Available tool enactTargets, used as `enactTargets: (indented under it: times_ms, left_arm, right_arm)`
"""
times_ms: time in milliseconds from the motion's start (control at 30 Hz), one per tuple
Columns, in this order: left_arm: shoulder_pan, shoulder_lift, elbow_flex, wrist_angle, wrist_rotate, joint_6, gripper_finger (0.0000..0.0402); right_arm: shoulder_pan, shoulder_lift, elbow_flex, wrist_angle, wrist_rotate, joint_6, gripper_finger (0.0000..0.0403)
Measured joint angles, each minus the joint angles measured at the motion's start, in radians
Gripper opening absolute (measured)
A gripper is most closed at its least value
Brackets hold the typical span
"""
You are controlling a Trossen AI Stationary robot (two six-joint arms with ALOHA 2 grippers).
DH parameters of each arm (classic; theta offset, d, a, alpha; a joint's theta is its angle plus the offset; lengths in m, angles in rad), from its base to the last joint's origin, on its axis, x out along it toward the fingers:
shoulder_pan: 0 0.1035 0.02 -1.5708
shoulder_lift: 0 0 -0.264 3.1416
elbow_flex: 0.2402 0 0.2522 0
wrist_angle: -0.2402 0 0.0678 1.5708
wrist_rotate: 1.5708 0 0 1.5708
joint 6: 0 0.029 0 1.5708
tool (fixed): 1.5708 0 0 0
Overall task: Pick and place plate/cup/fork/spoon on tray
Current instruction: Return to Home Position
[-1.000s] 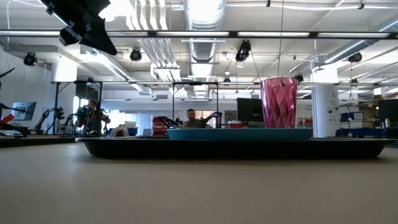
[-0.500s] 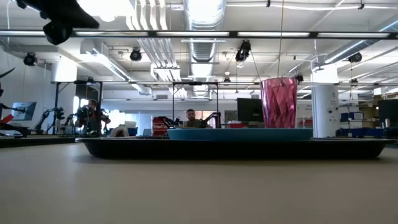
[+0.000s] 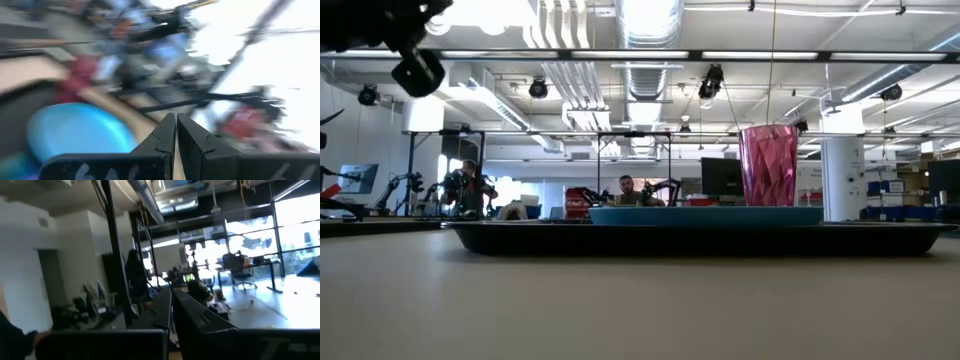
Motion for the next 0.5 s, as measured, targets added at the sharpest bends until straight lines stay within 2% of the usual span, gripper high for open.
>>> enactTargets:
  times_ms: [100,200,367,500]
  left_arm:
    - [0.000,-0.028,-0.091,0.210,0.151,-0.034,0.0000]
    - [0.000,-0.047,-0.156,0.340,0.216,-0.043,0.0000]
    - [0.000,-0.056,-0.190,0.319,0.218,-0.063,0.0000]
    - [0.000,-0.057,-0.199,0.325,0.219,-0.062,0.0000]
  right_arm:
    - [0.000,-0.046,-0.103,0.093,-0.015,0.048,0.0009]
    - [0.000,-0.089,-0.208,0.175,-0.023,0.077,0.0009]
    - [0.000,-0.172,-0.360,0.323,-0.027,0.124,0.0009]
    - [0.000,-0.238,-0.480,0.424,-0.079,0.144,0.0009]
